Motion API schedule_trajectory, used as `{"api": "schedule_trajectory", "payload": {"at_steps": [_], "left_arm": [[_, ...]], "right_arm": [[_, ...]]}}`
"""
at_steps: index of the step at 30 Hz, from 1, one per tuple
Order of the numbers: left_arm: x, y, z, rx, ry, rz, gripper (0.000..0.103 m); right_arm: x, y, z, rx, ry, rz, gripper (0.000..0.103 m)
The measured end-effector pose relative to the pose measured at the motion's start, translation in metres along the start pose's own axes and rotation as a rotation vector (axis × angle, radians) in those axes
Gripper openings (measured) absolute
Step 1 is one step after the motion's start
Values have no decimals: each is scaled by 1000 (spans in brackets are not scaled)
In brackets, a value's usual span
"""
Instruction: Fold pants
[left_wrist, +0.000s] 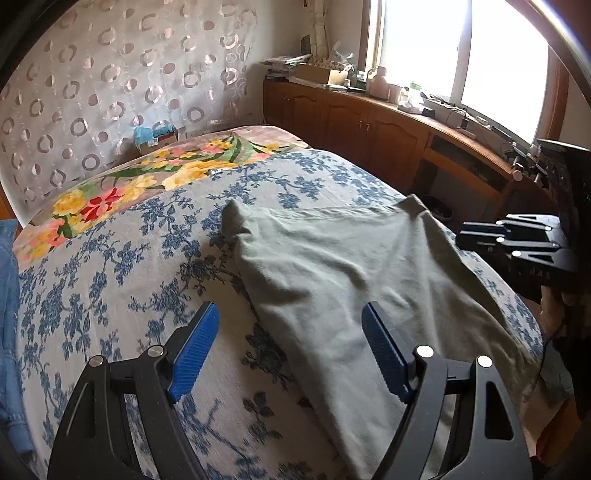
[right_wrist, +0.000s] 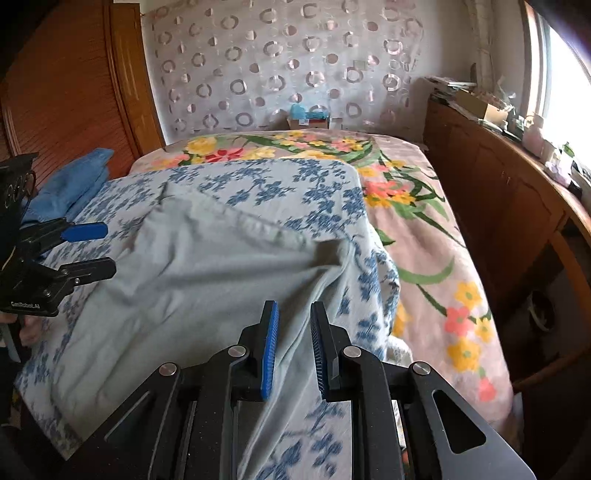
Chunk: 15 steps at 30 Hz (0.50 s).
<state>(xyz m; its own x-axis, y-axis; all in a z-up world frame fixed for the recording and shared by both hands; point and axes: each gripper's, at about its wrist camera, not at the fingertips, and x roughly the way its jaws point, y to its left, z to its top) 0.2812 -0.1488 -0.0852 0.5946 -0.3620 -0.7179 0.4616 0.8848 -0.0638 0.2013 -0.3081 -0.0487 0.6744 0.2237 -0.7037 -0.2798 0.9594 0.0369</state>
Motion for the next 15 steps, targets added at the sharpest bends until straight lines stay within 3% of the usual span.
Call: {"api": "schedule_trajectory", "payload": {"at_steps": [15], "left_arm": [[-48, -22, -38, -11, -15, 13, 80]], "right_arm": [[-40, 20, -32, -15, -4, -2, 18]]}}
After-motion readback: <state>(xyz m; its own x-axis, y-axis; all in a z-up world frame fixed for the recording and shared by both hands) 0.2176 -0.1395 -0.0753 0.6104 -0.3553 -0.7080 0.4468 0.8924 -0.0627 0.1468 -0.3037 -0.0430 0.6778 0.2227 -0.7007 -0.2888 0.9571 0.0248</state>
